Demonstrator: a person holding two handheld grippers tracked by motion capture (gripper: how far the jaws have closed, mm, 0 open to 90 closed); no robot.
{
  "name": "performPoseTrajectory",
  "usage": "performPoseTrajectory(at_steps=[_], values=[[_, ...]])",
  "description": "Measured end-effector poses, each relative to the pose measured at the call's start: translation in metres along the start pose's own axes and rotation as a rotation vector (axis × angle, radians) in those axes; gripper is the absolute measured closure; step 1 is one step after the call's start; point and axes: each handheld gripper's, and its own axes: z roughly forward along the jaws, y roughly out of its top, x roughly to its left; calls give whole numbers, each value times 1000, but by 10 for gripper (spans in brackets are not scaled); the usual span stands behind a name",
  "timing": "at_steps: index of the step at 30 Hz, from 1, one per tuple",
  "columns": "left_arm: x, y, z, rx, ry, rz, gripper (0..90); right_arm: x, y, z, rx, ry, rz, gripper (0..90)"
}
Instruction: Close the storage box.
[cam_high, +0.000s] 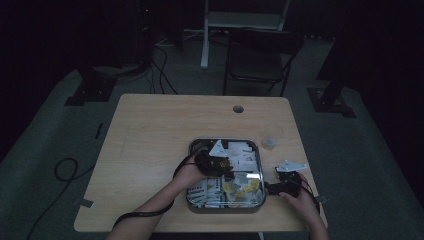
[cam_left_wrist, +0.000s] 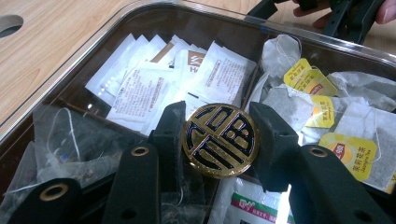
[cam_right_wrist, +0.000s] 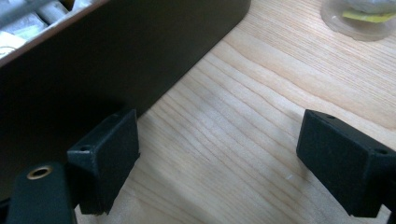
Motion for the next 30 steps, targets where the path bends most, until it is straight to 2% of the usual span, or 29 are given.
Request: performPoseTrajectory(at_steps=[6, 9, 20, 30], values=[[-4, -1, 0, 10, 6, 7, 598, 0, 0, 0, 0, 0, -1, 125], [-5, -3, 0, 12, 1, -8, 597, 0, 0, 0, 1, 0, 2, 125], [-1, -6, 2, -6, -18, -12, 597, 0, 0, 0, 1, 0, 1, 125], [-3, -6, 4, -10, -13, -34, 595, 0, 0, 0, 1, 0, 1, 125]])
